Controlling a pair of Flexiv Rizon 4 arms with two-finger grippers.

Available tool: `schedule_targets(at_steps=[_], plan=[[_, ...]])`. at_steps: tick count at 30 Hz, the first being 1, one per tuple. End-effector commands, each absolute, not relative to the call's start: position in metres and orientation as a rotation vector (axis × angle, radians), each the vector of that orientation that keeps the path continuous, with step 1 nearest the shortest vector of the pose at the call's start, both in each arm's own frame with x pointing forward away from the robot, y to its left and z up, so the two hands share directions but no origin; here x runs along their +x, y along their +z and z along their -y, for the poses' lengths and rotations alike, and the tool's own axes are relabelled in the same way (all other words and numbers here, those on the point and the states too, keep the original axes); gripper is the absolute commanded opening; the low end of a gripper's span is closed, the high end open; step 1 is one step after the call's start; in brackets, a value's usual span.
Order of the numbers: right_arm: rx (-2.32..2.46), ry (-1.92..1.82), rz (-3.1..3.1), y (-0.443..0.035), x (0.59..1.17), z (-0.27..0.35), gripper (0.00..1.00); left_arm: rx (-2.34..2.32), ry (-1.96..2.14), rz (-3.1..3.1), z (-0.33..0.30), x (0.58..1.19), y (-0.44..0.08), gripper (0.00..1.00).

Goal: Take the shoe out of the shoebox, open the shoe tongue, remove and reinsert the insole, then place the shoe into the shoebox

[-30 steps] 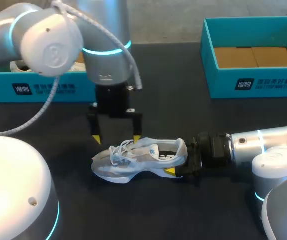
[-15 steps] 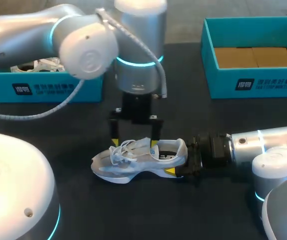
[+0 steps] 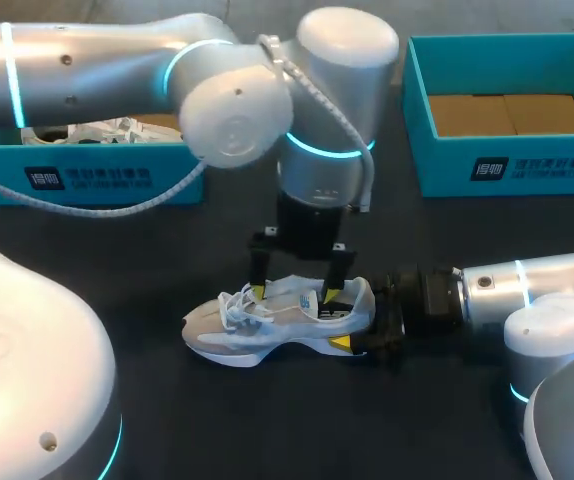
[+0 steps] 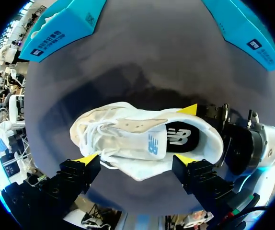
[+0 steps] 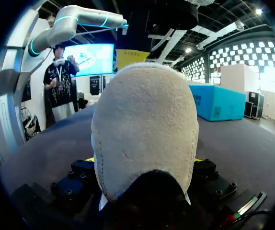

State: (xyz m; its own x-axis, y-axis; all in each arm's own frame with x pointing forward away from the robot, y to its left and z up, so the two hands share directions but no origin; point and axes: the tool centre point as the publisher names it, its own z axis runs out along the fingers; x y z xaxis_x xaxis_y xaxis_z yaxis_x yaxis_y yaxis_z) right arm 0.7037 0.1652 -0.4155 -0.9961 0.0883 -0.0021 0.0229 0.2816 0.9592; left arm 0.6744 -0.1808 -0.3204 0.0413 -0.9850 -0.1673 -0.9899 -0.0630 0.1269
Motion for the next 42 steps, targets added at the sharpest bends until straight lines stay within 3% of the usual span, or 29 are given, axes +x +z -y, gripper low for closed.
schedule_targets(at_steps=[1,42], plan=[[0.109,1.843,-2.473,-0.415,0.703,-0.166,0.00,-2.217,0.409,-2.100,0.191,0.680,-0.333,1.00],[0.109,1.843,-2.473,-0.415,0.703,-0.166,0.00,-2.156,0.572,-1.986,0.172,0.680,-0.358,1.00]])
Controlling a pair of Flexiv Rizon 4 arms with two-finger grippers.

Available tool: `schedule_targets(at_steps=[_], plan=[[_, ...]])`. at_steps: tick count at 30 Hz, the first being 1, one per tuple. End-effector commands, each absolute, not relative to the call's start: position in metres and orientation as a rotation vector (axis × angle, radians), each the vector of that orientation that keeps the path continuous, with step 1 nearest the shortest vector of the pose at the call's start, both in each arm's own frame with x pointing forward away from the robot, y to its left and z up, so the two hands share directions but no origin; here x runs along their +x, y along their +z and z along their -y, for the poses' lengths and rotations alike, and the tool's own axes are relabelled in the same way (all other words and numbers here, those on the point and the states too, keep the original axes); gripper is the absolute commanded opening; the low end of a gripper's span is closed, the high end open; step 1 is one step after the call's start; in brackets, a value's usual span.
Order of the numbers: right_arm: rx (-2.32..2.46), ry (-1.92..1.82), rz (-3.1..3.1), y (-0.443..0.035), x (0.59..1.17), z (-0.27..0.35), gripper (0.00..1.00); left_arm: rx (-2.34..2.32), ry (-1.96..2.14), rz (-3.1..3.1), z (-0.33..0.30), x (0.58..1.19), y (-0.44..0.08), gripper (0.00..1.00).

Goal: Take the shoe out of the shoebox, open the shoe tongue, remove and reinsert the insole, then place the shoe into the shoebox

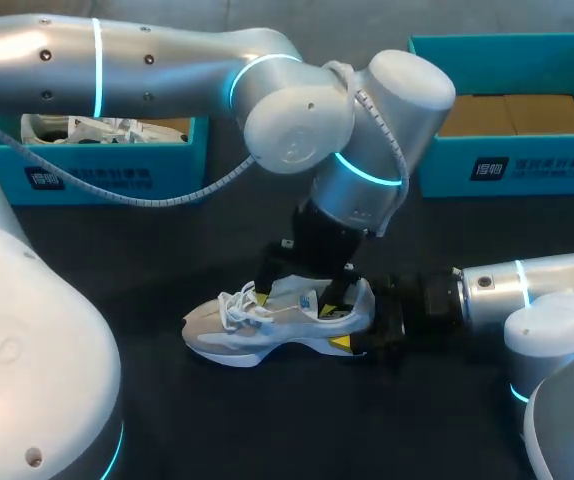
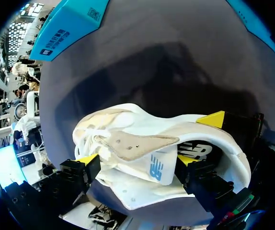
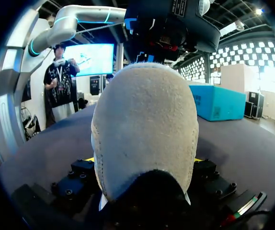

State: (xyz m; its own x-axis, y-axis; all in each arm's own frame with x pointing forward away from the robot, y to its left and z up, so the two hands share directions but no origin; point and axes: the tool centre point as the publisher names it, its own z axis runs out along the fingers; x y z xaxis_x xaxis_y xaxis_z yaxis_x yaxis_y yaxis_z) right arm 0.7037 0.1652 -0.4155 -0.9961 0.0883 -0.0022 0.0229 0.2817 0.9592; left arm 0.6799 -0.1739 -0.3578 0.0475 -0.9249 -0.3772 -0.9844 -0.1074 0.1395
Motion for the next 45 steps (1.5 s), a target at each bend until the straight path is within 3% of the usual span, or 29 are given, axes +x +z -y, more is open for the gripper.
schedule_targets(at_steps=[1,14,18,23,30,34,39,45], plan=[[0.109,1.843,-2.473,-0.415,0.703,-0.166,0.00,-2.154,0.578,-1.985,0.171,0.680,-0.358,1.00],[0.109,1.843,-2.473,-0.415,0.703,-0.166,0.00,-2.158,0.601,-1.972,0.159,0.682,-0.352,0.99],[0.109,1.843,-2.473,-0.415,0.703,-0.166,0.00,-2.173,0.589,-1.978,0.155,0.682,-0.347,0.87],[0.109,1.843,-2.473,-0.415,0.703,-0.166,0.00,-2.199,0.551,-1.999,0.147,0.679,-0.341,0.82],[0.109,1.843,-2.473,-0.415,0.703,-0.166,0.00,-2.235,0.520,-2.028,0.140,0.678,-0.335,0.65],[0.109,1.843,-2.473,-0.415,0.703,-0.166,0.00,-2.252,0.501,-2.051,0.137,0.677,-0.333,0.51],[0.109,1.843,-2.473,-0.415,0.703,-0.166,0.00,-2.289,0.455,-2.085,0.135,0.675,-0.330,0.41],[0.109,1.843,-2.473,-0.415,0.703,-0.166,0.00,-2.309,0.426,-2.105,0.134,0.675,-0.327,0.38]])
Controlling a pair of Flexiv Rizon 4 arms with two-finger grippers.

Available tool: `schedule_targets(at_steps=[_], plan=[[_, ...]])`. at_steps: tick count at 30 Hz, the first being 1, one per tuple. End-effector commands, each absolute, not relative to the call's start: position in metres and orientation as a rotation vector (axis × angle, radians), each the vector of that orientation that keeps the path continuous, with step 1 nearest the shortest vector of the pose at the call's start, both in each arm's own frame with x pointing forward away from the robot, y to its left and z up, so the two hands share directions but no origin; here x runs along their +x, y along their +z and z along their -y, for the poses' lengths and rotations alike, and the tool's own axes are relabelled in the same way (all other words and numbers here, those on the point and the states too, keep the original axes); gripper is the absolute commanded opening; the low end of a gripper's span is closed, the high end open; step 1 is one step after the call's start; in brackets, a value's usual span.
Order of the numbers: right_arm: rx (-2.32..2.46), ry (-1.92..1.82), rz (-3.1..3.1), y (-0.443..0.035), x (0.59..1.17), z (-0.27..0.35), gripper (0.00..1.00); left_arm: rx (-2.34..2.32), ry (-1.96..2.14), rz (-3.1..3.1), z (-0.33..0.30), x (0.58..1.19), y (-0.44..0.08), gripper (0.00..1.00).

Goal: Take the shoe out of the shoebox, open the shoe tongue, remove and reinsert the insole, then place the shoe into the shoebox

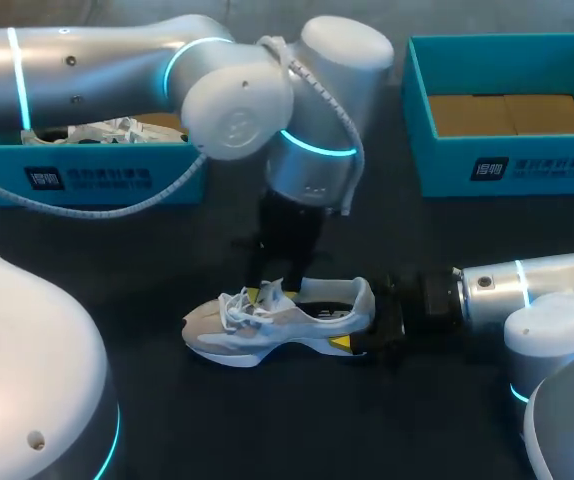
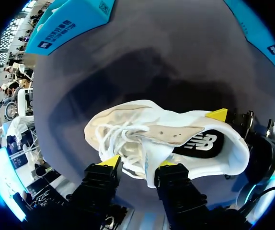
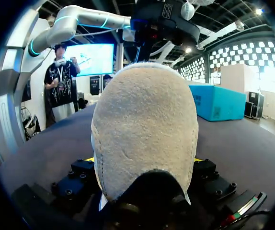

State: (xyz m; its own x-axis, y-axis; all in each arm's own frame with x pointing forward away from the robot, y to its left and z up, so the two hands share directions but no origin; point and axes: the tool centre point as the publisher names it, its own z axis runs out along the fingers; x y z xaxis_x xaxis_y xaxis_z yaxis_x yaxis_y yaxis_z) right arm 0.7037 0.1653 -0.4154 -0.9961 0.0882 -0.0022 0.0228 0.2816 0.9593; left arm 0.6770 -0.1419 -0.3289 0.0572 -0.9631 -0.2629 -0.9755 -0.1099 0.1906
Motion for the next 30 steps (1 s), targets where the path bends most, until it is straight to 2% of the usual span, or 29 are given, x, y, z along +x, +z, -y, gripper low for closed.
schedule_targets(at_steps=[1,7,16,30], plan=[[0.109,1.843,-2.473,-0.415,0.703,-0.166,0.00,-2.311,0.422,-2.107,0.134,0.675,-0.327,0.37],[0.109,1.843,-2.473,-0.415,0.703,-0.166,0.00,-2.331,0.397,-2.121,0.130,0.675,-0.327,0.26],[0.109,1.843,-2.473,-0.415,0.703,-0.166,0.00,-2.392,0.296,-2.169,0.115,0.674,-0.322,0.00],[0.109,1.843,-2.473,-0.415,0.703,-0.166,0.00,-2.576,0.023,-2.272,0.076,0.674,-0.316,0.00]])
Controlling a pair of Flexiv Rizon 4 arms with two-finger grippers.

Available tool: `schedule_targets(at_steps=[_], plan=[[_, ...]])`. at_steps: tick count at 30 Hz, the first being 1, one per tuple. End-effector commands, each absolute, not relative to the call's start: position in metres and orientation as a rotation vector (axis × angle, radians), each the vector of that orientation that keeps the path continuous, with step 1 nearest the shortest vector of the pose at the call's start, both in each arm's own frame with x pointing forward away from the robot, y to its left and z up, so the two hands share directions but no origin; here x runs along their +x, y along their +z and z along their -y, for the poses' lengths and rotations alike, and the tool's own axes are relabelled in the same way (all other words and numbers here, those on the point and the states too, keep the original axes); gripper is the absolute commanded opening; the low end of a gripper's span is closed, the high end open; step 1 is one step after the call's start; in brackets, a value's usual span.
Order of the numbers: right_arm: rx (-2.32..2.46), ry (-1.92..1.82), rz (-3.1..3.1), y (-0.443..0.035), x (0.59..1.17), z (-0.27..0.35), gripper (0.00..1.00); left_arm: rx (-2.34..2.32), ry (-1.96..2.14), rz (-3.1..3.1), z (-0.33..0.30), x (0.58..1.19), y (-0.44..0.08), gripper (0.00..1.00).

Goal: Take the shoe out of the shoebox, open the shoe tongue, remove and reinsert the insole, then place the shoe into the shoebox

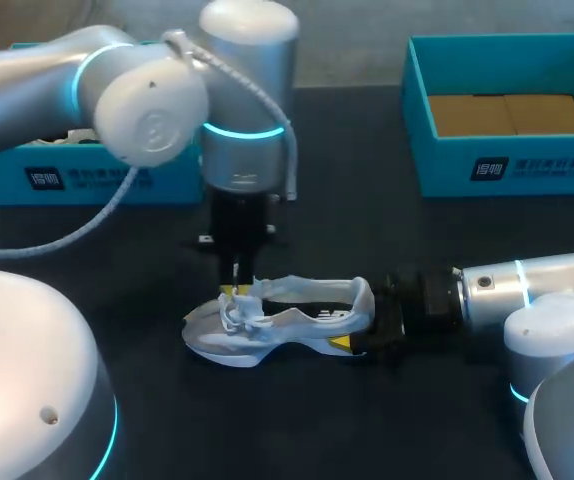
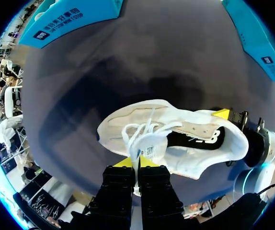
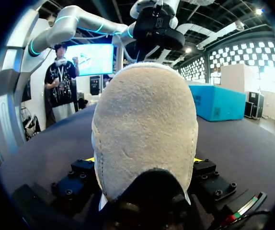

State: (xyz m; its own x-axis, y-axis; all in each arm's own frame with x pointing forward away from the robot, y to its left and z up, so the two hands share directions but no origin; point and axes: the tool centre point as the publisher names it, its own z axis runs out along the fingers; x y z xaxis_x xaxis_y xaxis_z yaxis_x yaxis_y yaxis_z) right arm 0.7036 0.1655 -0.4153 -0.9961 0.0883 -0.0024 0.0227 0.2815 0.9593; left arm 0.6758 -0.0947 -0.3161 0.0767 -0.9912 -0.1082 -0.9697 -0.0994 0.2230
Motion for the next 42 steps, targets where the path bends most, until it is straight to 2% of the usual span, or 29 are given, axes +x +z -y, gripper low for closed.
schedule_targets(at_steps=[1,27,30,34,37,40,42], plan=[[0.109,1.843,-2.473,-0.415,0.703,-0.166,0.00,2.124,-0.003,1.877,0.074,0.674,-0.317,0.00],[0.109,1.843,-2.473,-0.415,0.703,-0.166,0.00,2.027,-0.012,1.822,0.047,0.671,-0.364,0.00],[0.109,1.843,-2.473,-0.415,0.703,-0.166,0.00,2.030,-0.026,1.826,0.047,0.669,-0.366,0.13],[0.109,1.843,-2.473,-0.415,0.703,-0.166,0.00,2.034,-0.032,1.827,0.044,0.666,-0.365,0.16],[0.109,1.843,-2.473,-0.415,0.703,-0.166,0.00,2.026,0.005,1.850,0.040,0.662,-0.354,0.29],[0.109,1.843,-2.473,-0.415,0.703,-0.166,0.00,2.023,0.034,1.887,0.037,0.659,-0.341,0.36],[0.109,1.843,-2.473,-0.415,0.703,-0.166,0.00,2.019,0.069,1.926,0.035,0.657,-0.329,0.49]])
